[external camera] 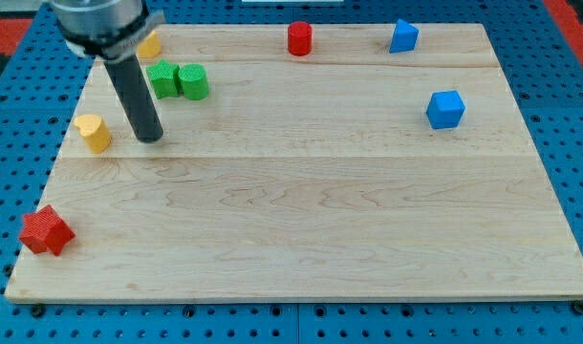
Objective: Place the green blocks in a vertical line
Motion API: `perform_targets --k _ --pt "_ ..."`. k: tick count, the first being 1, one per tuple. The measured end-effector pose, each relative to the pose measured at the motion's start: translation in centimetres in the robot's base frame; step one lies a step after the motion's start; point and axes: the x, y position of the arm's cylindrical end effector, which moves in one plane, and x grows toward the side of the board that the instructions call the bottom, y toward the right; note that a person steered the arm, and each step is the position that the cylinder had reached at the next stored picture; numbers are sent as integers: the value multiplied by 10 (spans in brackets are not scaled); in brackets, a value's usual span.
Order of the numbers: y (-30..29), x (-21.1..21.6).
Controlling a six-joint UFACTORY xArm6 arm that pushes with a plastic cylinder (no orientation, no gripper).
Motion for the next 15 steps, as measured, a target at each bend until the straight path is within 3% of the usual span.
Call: perform_targets --k 1,3,4,5,6,9,10,11,12,13,14,15 --pt "-12 3" --pt "-35 -79" --pt "-18 -97" --pt "63 -89" --pt "99 -74" --pt "99 -80" --pt "98 -11" --pt "99 5" --pt "82 -33" --pt "114 -48" --pt "158 27" --pt "166 82"
